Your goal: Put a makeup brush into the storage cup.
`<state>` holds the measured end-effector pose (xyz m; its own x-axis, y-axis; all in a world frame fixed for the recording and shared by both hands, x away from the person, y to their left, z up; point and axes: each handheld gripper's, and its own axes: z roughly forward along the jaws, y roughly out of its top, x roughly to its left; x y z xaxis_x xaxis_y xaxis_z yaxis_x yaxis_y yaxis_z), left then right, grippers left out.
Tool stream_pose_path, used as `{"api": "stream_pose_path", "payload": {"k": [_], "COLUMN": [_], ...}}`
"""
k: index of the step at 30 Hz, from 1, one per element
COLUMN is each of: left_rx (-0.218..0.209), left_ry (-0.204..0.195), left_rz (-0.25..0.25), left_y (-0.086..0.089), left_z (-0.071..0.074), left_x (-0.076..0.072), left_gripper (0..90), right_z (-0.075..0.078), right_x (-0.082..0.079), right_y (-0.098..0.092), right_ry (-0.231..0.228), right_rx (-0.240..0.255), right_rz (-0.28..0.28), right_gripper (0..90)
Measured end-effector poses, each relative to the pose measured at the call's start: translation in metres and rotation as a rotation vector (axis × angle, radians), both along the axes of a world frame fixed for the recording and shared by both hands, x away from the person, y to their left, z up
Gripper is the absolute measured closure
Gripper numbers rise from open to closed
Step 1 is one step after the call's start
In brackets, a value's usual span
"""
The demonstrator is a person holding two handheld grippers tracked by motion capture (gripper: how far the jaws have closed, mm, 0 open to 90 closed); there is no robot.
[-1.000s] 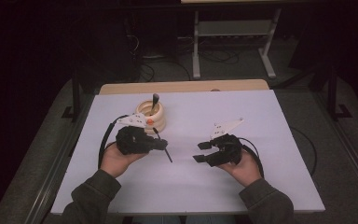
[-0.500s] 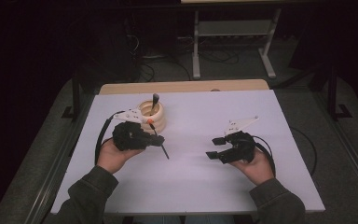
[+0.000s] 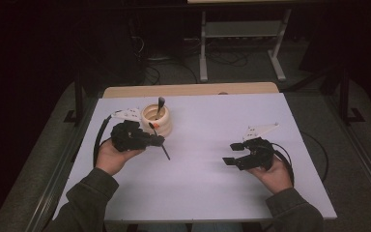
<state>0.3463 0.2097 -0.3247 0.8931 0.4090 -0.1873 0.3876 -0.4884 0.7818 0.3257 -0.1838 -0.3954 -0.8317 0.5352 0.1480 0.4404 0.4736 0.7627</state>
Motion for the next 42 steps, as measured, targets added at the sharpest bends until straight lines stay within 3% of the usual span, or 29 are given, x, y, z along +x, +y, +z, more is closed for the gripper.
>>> {"api": "stream_pose_path", "payload": {"k": [15, 29, 42], "left_rx": [0.016, 0.017, 0.009], "left_ry": [-0.001, -0.012, -0.011], "left_rz": [0.038, 0.08, 0.147], "left_y": [0.011, 0.02, 0.029], "left_z": [0.013, 0.029, 0.046], "left_x": [0.012, 0.024, 0.044], "left_gripper": [85.1, 85.1, 85.0], "right_z": [-0.004, -0.006, -0.005], "right_x": [-0.004, -0.005, -0.006], "right_y": [-0.021, -0.024, -0.024], "right_ry": [-0.001, 0.004, -0.013], "right_rx": [0.013, 0.017, 0.02], "right_rz": [-0.057, -0.064, -0.065], "right_gripper": [31.2, 30.2, 29.0]}}
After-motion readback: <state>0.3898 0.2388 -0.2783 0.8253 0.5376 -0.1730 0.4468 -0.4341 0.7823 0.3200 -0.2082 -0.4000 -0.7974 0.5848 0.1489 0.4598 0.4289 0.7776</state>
